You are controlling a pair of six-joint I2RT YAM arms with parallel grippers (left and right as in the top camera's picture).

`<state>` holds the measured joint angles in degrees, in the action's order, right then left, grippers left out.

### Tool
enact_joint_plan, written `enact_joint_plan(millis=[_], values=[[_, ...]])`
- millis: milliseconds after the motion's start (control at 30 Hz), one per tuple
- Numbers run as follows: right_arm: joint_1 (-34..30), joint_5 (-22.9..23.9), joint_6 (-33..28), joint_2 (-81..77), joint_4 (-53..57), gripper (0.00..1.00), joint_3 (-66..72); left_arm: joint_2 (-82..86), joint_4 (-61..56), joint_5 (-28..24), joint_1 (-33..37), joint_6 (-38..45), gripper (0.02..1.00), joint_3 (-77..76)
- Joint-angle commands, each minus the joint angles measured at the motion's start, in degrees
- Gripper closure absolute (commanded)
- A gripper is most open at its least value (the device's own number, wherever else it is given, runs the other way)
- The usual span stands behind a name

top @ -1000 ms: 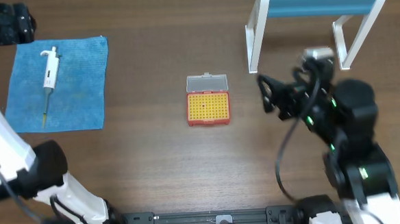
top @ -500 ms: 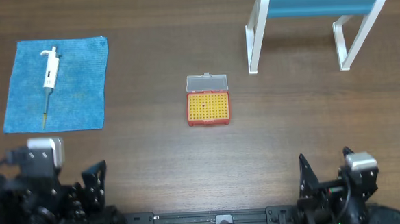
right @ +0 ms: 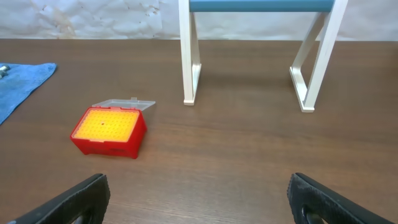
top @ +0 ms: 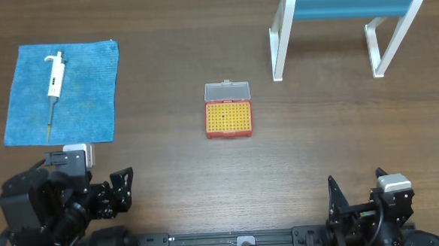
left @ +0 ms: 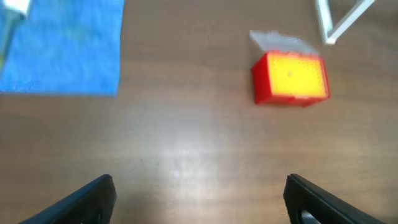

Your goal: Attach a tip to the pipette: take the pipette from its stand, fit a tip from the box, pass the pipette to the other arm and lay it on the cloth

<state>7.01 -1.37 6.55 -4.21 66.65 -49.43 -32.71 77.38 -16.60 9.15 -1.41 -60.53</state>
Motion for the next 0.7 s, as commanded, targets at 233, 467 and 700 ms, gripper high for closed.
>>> enact_joint_plan(millis=[233,467,700], values=[[-0.28,0.55,-0.22,0.57,-0.07,0.080,0.35,27.26,-66.95,0.50,-5.68,-0.98,0.145,41.16],[-0.28,0.55,-0.22,0.57,-0.09,0.080,0.35,32.52,-80.35,4.35,-5.68,-5.88,0.145,60.30],[-0.28,0.57,-0.22,0.57,-0.09,0.077,0.35,32.52,-73.46,9.11,-5.79,-5.84,0.143,60.22]])
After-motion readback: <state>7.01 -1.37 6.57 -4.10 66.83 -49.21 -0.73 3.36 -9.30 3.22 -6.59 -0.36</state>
